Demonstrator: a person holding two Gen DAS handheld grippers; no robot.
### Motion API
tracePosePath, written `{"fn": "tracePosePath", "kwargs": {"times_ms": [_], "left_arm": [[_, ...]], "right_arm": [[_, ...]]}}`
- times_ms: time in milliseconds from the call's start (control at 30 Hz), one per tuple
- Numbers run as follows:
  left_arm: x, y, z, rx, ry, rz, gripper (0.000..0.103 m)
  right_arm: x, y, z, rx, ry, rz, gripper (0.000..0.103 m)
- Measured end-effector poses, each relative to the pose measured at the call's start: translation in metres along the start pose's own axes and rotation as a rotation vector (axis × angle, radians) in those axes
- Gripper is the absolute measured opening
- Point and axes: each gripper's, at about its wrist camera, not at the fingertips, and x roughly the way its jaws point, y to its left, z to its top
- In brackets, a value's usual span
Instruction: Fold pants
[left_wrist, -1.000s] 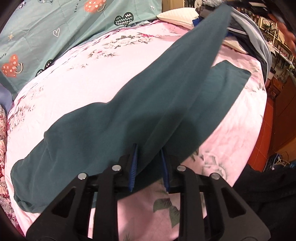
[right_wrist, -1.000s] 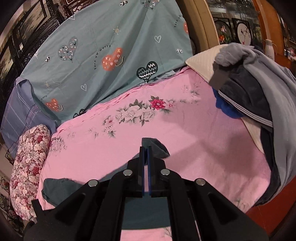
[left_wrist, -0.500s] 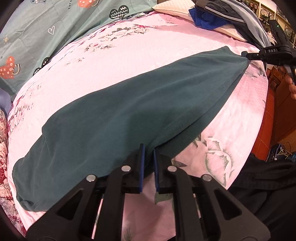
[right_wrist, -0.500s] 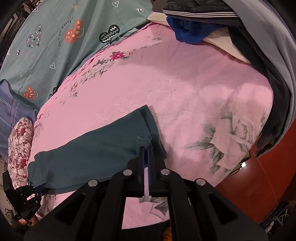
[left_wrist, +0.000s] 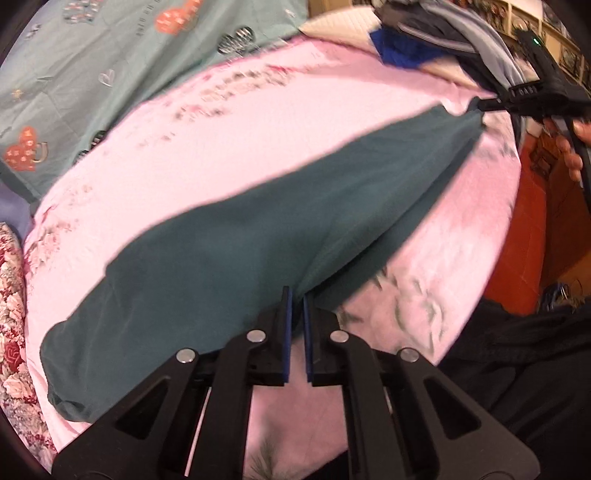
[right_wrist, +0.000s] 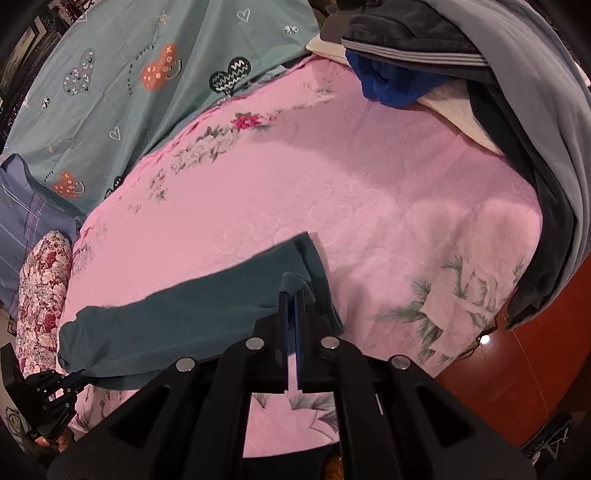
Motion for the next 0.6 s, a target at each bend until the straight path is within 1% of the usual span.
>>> {"fn": "tracePosePath", "kwargs": {"times_ms": [67, 133, 167, 200, 233, 267, 300, 333, 433, 500, 600], "left_arm": [[0.009, -0.005, -0.006, 0.015, 0.034, -0.002, 0.005], [0.013, -0.007, -0.009, 0.019, 0.042, 0.0, 0.007], [0.011, -0.006, -0.009, 0.016, 0.037, 0.002, 0.01], [0.009, -0.005, -0.008, 0.015, 0.033, 0.003, 0.016], [0.004, -0.005, -0.007, 0.018, 0.025, 0.014, 0.023], [0.0, -0.004, -0.007, 0.021, 0.008, 0.023, 0.044], [-0.008, -0.003, -0.007, 0.024, -0.018, 0.035, 0.059], [-0.017, -0.003, -0.006, 0.029, -0.05, 0.043, 0.062], [-0.03, 0.002, 0.001, 0.015, -0.088, 0.027, 0.062], [-0.026, 0.005, 0.006, 0.005, -0.093, 0.037, 0.062], [-0.005, 0.006, 0.01, -0.014, -0.055, 0.046, 0.061]], "right_arm": [[0.014, -0.008, -0.012, 0.014, 0.071, -0.026, 0.003], [0.018, -0.011, -0.018, 0.016, 0.081, -0.024, 0.005], [0.016, -0.012, -0.018, 0.02, 0.078, -0.02, 0.007], [0.014, -0.012, -0.016, 0.025, 0.074, -0.019, 0.019], [0.007, -0.011, -0.013, 0.02, 0.053, -0.032, 0.026], [0.001, -0.008, -0.009, 0.003, 0.026, -0.051, 0.032], [-0.005, -0.005, -0.006, -0.018, 0.0, -0.083, 0.036], [-0.011, -0.002, 0.0, -0.038, -0.028, -0.102, 0.036], [-0.015, 0.01, 0.018, -0.078, -0.045, -0.07, 0.036], [-0.004, 0.025, 0.028, -0.135, -0.021, -0.061, 0.036], [0.027, 0.036, 0.039, -0.166, 0.045, -0.061, 0.036]]}}
